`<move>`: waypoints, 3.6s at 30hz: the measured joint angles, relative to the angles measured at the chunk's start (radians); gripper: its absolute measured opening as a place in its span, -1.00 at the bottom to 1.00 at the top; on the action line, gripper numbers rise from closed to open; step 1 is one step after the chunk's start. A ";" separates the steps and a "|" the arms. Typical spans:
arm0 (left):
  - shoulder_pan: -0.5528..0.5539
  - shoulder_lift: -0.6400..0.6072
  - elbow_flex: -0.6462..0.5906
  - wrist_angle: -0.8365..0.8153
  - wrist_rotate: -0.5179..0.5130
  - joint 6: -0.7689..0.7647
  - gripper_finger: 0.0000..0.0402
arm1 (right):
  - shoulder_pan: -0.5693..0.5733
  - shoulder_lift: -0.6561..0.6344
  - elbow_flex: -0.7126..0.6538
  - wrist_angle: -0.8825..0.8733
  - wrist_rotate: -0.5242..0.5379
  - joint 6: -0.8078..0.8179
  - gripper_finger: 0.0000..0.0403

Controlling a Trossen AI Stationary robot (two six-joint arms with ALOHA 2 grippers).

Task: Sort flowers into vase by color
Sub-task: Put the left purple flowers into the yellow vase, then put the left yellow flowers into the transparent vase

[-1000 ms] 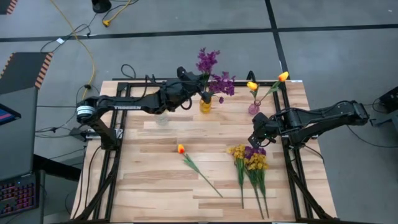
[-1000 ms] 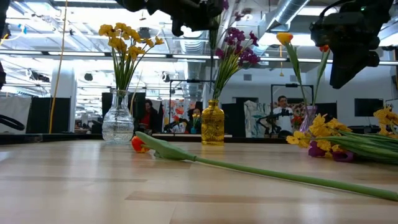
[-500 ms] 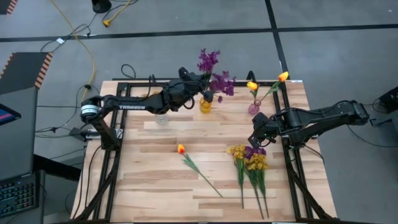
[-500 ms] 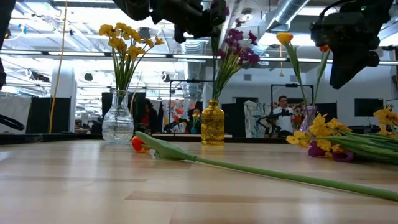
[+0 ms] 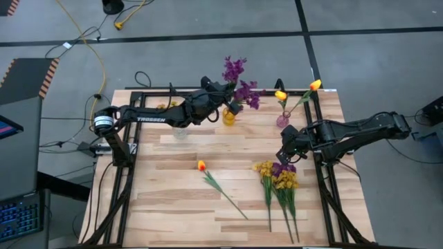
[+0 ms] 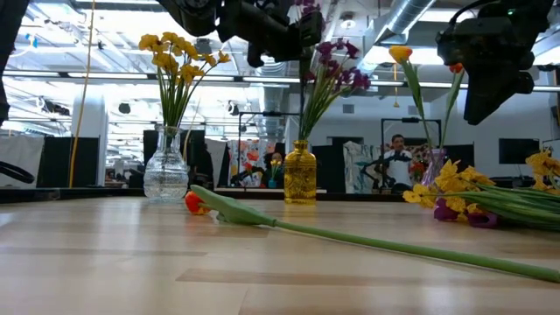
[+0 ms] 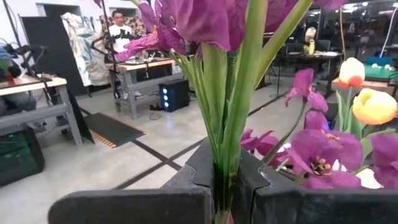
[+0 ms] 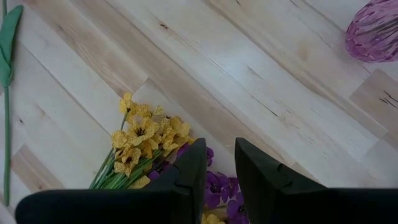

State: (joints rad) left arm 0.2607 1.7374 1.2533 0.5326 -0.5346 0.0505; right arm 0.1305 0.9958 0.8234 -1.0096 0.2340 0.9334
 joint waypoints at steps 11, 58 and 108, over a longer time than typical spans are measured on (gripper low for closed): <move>0.000 0.000 0.000 -0.029 0.027 -0.011 -0.86 | 0.000 0.000 0.000 0.001 0.000 0.000 -0.44; -0.005 -0.002 0.317 -0.918 0.015 0.065 -0.27 | 0.000 0.000 0.000 0.001 0.000 0.001 -0.44; -0.324 -0.205 0.675 -1.854 0.027 -0.221 -0.27 | 0.000 0.000 0.000 -0.007 -0.164 0.000 -0.28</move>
State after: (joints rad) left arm -0.0635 1.5320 1.9282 -1.3211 -0.5079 -0.1703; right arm 0.1304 0.9958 0.8234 -1.0164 0.0704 0.9337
